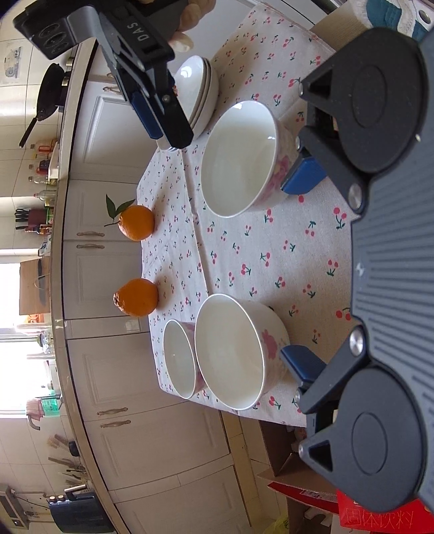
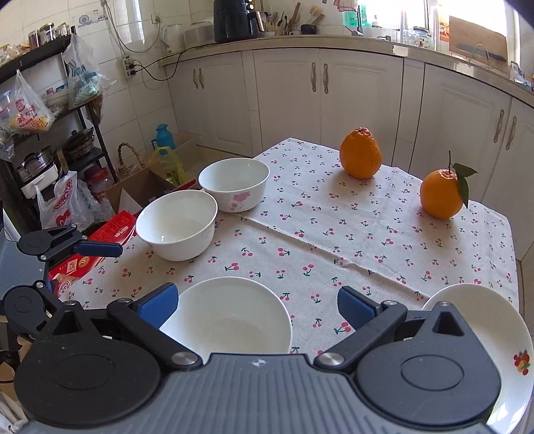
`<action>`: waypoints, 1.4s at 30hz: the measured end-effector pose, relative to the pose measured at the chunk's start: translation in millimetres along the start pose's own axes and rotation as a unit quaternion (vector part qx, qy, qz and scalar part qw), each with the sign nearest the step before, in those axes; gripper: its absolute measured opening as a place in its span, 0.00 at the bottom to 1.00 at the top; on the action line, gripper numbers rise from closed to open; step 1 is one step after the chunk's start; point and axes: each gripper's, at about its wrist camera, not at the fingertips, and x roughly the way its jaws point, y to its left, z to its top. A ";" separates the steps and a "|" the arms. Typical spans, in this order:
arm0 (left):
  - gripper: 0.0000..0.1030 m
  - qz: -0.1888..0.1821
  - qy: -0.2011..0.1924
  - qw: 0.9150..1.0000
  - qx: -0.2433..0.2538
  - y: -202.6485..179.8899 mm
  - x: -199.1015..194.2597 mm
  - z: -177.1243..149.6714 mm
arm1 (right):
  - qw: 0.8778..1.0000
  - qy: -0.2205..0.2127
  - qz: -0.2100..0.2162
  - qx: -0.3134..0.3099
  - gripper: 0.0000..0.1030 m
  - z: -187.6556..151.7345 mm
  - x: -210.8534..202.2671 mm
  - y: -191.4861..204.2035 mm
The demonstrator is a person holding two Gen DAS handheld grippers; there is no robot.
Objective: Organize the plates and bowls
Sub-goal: 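Open the right gripper and move it to the next white bowl, then grasp the rim of the next white bowl with the right gripper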
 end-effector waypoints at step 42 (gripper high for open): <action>0.90 0.065 -0.007 0.997 -0.044 52.6 54.9 15.7 | 0.977 0.129 0.161 -0.056 0.63 98.9 172.9 40.1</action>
